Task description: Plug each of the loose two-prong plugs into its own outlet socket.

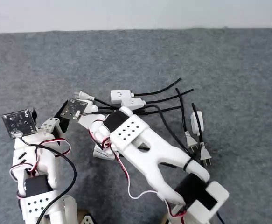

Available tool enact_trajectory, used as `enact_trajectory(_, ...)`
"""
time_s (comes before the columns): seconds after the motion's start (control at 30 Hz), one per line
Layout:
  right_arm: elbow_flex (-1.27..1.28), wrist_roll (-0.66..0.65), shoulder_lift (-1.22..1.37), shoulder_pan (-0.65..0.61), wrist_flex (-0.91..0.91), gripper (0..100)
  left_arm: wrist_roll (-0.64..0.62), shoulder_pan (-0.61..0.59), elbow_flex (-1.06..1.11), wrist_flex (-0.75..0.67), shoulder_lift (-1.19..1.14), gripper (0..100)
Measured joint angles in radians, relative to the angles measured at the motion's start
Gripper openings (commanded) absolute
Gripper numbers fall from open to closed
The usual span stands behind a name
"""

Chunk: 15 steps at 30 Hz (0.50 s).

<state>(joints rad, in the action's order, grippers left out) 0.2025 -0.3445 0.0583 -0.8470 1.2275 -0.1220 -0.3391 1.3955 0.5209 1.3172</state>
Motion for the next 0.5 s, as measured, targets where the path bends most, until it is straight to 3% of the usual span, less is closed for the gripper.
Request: enact_trajectory(0.5, -0.023, 0.0, 0.078, 0.002, -0.054, 0.9, 0.0, 0.0, 0.0, 0.0, 0.0, 35)
